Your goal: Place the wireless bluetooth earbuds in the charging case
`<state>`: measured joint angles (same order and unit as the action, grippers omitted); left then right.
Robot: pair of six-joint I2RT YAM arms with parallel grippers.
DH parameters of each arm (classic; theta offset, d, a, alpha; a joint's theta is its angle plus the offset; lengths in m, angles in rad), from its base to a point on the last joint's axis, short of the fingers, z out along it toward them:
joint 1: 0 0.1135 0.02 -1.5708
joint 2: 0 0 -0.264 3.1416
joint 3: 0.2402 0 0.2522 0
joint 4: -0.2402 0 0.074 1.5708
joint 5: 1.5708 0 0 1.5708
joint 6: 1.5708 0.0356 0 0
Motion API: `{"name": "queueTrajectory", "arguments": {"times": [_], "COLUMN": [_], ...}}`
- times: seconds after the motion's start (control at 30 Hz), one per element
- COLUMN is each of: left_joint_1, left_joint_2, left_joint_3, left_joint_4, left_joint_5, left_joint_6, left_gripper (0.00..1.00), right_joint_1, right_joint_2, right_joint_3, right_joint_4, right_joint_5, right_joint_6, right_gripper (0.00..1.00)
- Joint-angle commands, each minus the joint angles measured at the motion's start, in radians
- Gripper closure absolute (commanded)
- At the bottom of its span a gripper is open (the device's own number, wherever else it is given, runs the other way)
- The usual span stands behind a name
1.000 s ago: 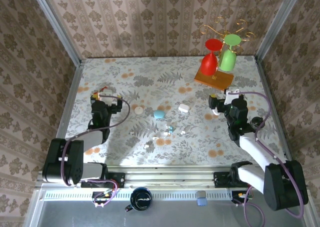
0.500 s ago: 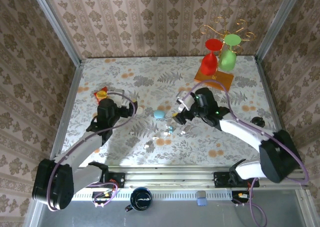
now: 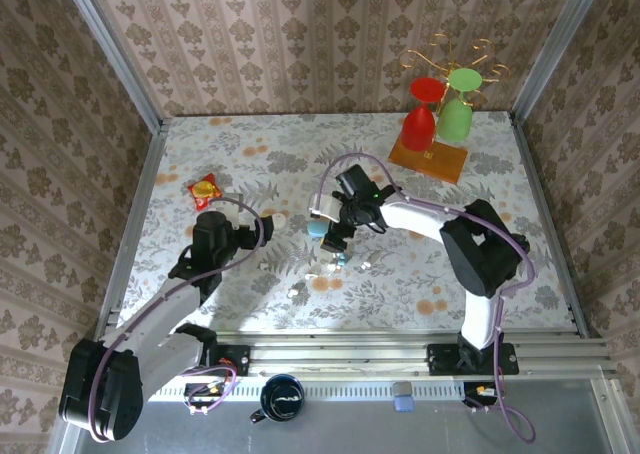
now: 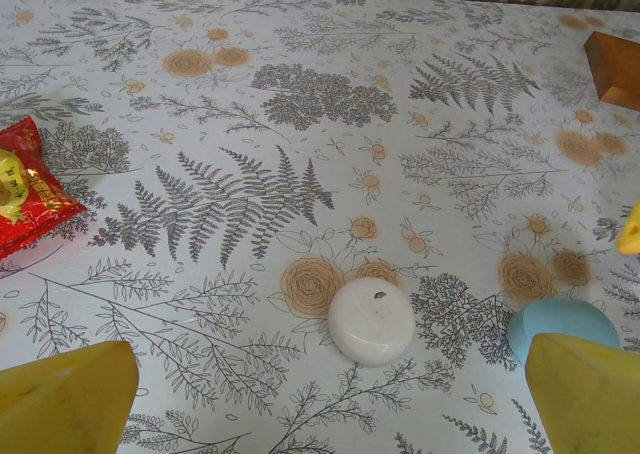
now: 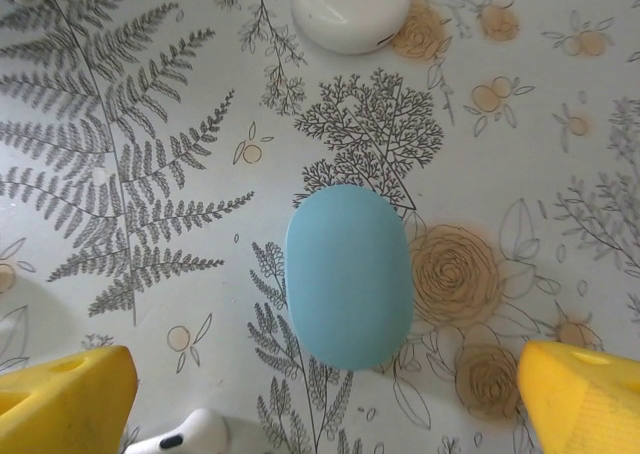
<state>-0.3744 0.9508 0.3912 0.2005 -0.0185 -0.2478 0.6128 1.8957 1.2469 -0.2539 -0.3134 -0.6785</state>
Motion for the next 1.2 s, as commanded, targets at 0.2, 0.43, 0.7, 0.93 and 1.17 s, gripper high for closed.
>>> {"name": "queueTrajectory", "arguments": {"times": [0.2,0.43,0.7,0.93,1.17], "left_joint_1": [-0.006,-0.006,-0.007,-0.006,-0.006], "left_joint_2": [0.018,0.037,0.055,0.063,0.075], "left_joint_3": [0.014,0.015,0.018,0.014,0.006], "left_joint_4": [-0.003,0.014,0.021,0.032,0.042], "left_joint_5": [0.017,0.020,0.022,0.024,0.023], "left_joint_6": [-0.008,-0.010,-0.008,-0.005,-0.001], "left_gripper": [0.00,0.00,0.00,0.00,0.00], "right_joint_1": [0.008,0.012,0.015,0.018,0.018], "right_joint_2": [0.135,0.220,0.277,0.293,0.271], "right_joint_3": [0.170,0.289,0.349,0.368,0.360], "right_joint_4": [-0.207,-0.316,-0.359,-0.382,-0.390], "right_joint_5": [0.039,0.076,0.064,0.059,0.065], "right_joint_6": [-0.124,-0.187,-0.196,-0.205,-0.199], "right_gripper": [0.12,0.24,0.34,0.50,0.62]}}
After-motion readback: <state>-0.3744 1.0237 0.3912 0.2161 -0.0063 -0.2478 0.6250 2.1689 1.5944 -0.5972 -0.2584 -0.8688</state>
